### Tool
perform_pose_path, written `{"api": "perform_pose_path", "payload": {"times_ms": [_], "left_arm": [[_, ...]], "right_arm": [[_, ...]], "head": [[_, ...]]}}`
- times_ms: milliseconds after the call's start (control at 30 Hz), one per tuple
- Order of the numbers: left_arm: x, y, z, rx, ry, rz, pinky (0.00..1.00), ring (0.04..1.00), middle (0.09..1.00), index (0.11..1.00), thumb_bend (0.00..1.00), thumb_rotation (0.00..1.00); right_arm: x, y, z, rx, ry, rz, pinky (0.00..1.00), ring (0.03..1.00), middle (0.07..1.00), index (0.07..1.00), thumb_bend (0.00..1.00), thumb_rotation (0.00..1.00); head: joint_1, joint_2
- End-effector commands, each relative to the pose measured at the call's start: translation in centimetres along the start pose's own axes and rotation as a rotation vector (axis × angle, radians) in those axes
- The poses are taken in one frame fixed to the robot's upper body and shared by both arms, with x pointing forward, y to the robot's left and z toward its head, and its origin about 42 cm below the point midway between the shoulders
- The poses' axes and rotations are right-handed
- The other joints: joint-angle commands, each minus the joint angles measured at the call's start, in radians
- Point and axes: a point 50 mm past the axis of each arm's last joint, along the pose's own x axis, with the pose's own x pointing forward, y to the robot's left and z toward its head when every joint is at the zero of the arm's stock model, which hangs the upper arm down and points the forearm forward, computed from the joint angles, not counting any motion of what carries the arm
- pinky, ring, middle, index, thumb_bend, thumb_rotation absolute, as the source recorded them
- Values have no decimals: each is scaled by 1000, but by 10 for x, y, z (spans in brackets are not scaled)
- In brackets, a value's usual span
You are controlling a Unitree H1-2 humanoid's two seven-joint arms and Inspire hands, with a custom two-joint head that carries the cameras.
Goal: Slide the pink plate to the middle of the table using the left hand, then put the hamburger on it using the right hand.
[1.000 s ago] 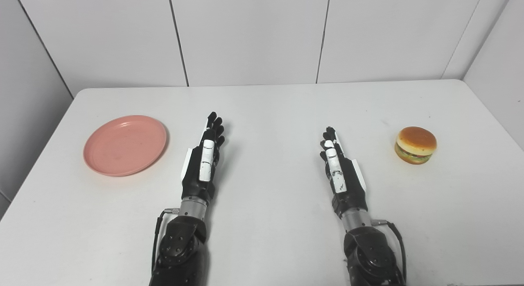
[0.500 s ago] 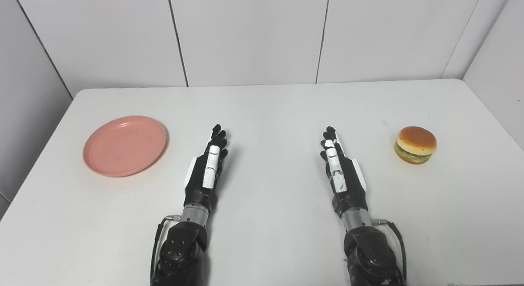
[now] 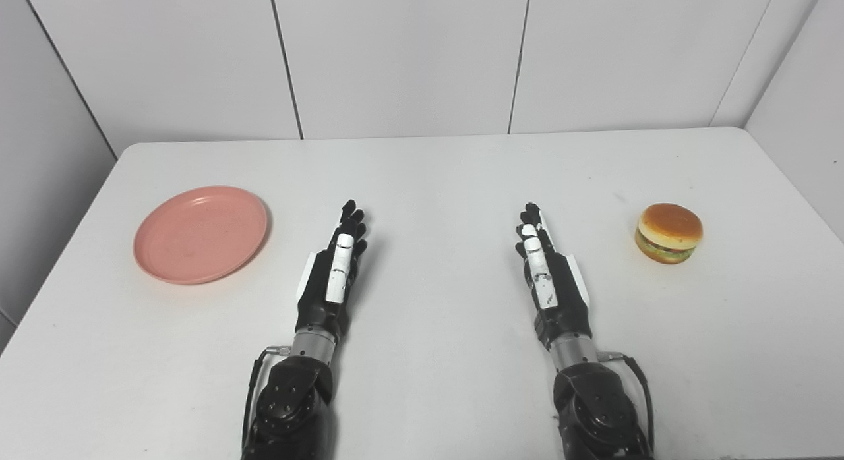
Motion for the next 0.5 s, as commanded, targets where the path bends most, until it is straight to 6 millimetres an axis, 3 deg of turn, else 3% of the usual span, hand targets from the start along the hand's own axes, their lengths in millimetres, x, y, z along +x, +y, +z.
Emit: {"api": "perform_pose_path", "payload": {"times_ms": [0,33,67,233,333,467], "left_arm": [[1,-13,-1,-20,-15,10,1000,1000,1000,1000,682,1000],[1,-16,-2,-27,-15,14,1000,1000,1000,1000,680,1000],[1,-21,-4,-30,-18,10,1000,1000,1000,1000,678,1000],[4,-42,-12,-35,-39,0,1000,1000,1000,1000,681,1000],[7,-47,-13,-50,-49,12,1000,1000,1000,1000,684,1000],[12,-44,-7,-55,-68,9,1000,1000,1000,1000,728,1000]], "right_arm": [[5,-5,15,9,-89,11,1000,1000,1000,1000,551,963],[4,-8,16,13,-87,12,1000,1000,1000,1000,542,952],[2,-13,17,16,-91,13,1000,1000,1000,1000,537,947],[-2,-38,16,-3,-79,23,1000,999,1000,1000,549,993],[1,-44,11,47,-83,31,1000,1000,1000,1000,541,970],[3,-47,6,56,-87,19,1000,1000,1000,1000,605,933]], "head": [[55,-11],[55,-11],[117,-29],[244,-63],[257,-67],[265,-68]]}}
